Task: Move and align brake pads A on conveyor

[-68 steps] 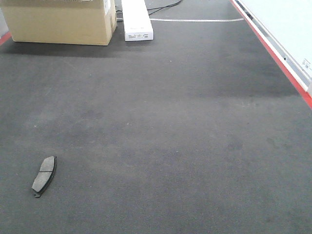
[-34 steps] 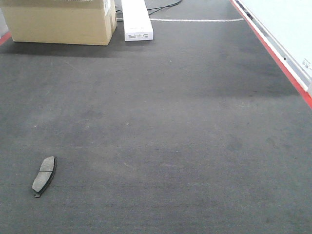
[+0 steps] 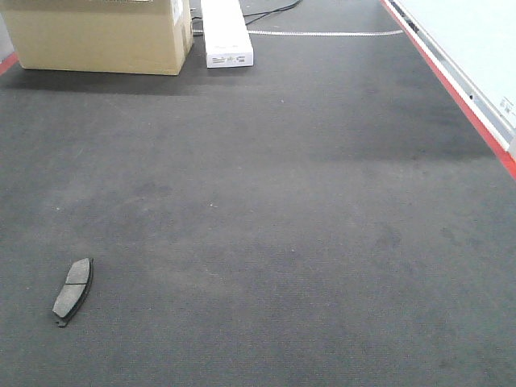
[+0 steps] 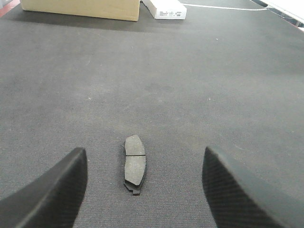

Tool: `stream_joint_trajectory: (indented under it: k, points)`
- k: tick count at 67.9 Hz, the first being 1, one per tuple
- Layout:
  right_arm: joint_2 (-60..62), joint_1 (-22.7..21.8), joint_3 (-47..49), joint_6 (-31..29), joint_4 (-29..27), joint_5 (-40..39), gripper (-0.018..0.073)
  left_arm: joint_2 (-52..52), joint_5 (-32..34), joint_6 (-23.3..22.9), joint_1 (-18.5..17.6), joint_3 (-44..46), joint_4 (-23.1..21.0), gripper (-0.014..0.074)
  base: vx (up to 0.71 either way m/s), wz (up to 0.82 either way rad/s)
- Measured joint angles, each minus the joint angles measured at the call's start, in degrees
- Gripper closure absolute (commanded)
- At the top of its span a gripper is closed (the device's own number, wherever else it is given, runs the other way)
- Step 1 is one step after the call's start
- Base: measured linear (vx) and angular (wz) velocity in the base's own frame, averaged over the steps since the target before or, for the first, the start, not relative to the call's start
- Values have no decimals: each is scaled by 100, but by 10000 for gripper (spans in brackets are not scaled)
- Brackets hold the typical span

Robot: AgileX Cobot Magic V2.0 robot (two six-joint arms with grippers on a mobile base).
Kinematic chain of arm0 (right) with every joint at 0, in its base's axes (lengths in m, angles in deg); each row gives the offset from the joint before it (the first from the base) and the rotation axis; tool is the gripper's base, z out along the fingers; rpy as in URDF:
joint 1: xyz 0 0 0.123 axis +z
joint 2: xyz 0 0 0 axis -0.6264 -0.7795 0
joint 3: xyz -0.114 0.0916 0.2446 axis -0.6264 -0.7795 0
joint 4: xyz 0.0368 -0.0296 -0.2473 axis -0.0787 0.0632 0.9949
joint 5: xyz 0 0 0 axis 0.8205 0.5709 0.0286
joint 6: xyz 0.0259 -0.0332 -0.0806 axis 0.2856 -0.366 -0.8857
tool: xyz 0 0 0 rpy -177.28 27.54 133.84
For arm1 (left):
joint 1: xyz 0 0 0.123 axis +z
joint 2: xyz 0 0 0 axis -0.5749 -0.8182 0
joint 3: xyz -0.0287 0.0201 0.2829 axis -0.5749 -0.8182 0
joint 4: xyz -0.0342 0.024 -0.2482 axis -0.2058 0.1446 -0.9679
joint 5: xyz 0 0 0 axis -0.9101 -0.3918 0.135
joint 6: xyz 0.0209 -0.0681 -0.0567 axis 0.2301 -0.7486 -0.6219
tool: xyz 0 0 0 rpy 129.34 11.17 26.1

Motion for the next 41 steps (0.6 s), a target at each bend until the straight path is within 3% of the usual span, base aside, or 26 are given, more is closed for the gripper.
stream_joint_trajectory:
  k: [23,41]
  points:
    - [-70,0,6,0,-42,214,561,0,0,0,0,0,0,94,0,0]
    - [-1735,0,630,0,-140,385,554,0,0,0,0,0,0,94,0,0]
